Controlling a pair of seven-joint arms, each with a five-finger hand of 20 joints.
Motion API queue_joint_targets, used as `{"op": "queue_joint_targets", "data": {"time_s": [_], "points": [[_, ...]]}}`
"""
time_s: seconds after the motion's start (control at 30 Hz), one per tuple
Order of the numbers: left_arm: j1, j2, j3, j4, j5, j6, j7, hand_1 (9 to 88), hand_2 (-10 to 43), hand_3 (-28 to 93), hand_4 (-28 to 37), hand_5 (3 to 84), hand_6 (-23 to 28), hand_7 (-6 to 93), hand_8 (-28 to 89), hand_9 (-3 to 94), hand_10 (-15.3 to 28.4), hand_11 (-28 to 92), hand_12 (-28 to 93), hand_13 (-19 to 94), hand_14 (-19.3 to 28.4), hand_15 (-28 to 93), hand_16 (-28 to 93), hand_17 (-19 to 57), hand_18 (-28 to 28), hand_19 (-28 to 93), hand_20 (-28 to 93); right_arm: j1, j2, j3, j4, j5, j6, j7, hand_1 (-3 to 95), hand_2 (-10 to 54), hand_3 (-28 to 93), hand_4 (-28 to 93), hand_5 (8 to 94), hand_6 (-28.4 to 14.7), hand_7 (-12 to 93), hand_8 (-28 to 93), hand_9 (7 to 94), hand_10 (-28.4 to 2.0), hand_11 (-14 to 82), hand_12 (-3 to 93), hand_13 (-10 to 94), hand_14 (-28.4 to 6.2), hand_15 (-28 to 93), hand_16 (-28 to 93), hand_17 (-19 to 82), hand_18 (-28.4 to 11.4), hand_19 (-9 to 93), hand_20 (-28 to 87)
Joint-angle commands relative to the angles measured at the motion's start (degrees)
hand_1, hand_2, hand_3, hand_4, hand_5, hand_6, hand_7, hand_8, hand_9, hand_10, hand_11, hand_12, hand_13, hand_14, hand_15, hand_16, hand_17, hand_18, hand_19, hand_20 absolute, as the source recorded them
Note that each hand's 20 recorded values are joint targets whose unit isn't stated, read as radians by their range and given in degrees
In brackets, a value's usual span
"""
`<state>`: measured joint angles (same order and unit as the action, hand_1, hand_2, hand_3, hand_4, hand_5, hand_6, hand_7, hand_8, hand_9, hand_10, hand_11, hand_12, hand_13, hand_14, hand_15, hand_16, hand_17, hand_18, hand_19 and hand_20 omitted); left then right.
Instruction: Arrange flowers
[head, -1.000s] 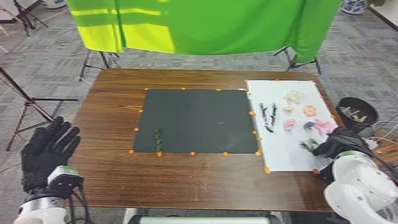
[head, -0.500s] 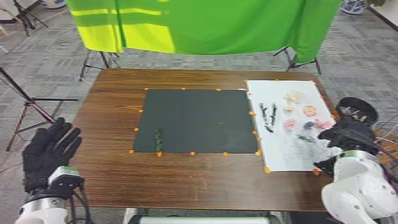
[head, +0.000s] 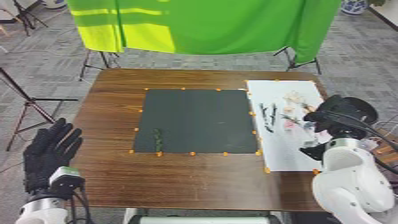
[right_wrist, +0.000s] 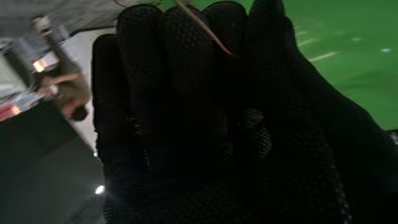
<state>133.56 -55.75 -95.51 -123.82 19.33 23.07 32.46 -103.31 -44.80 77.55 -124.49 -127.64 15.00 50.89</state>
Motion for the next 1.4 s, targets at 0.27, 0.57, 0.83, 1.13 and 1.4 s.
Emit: {"op": "queue_joint_targets", "data": {"time_s": [0.27,0.57,0.83,1.13,1.4], "points": [[0.13,0.48,1.25,-0.14,1.27,-0.05,-3.04,27.7,18.6,70,-28.3,43.5,10.2,15.4,-9,33.6,15.9,29,10,25,17.3,45,-9,-6.9,15.9,40,9,25.37,-11.30,-25.29,6.44,0.56,-5.34,-2.95,44.0,-9.5,84,-14,81.2,-1.3,41,8,87.9,-12.7,25.6,39.7,70,-11.9,46,35,25,-20.9,68,18],[0.47,0.74,1.09,-0.29,1.88,0.60,-4.22,29.0,17.3,70,-28.2,43.5,10.2,15.5,-9,33.5,15.9,29,10,25,17.3,45,-10,-6.9,16.0,40,9,32.94,-16.82,-38.29,13.85,-11.83,-7.47,-4.64,46.1,-9.5,82,-16,79.3,-2.1,43,7,86.2,-13.2,27.5,39.6,69,-12.8,48,33,24,-22.2,68,17],[-0.94,1.41,1.97,-0.02,2.48,0.73,-5.98,30.2,16.3,70,-28.3,43.4,10.2,15.8,-9,33.5,15.9,29,10,25,17.2,45,-10,-6.9,15.9,40,9,35.08,-23.36,-42.80,21.81,-13.93,-16.33,-3.21,47.1,-9.5,82,-16,79.9,-2.5,41,8,86.5,-13.4,26.8,40.2,69,-13.3,48,32,23,-23.8,70,18],[-3.06,1.47,3.34,0.84,3.23,0.00,-8.32,31.1,15.1,70,-28.3,43.4,10.2,15.9,-9,33.4,15.8,30,10,25,17.1,45,-10,-6.9,15.9,40,9,31.79,-27.94,-42.50,26.50,-12.06,-12.39,-1.10,47.1,-9.5,81,-17,80.1,-2.9,38,12,86.1,-13.7,27.4,39.5,68,-14.5,50,30,23,-24.9,71,18],[-3.95,1.45,3.56,1.28,2.98,-0.35,-9.44,31.5,14.6,70,-28.3,43.3,10.2,16.0,-9,33.4,15.8,30,10,25,17.1,45,-10,-6.8,15.9,40,9,30.93,-29.59,-41.36,25.76,-9.17,-13.12,0.78,46.1,-9.5,77,-19,77.5,-3.2,34,12,83.2,-15.4,31.4,34.2,66,-16.2,54,21,21,-25.9,71,18]]}}
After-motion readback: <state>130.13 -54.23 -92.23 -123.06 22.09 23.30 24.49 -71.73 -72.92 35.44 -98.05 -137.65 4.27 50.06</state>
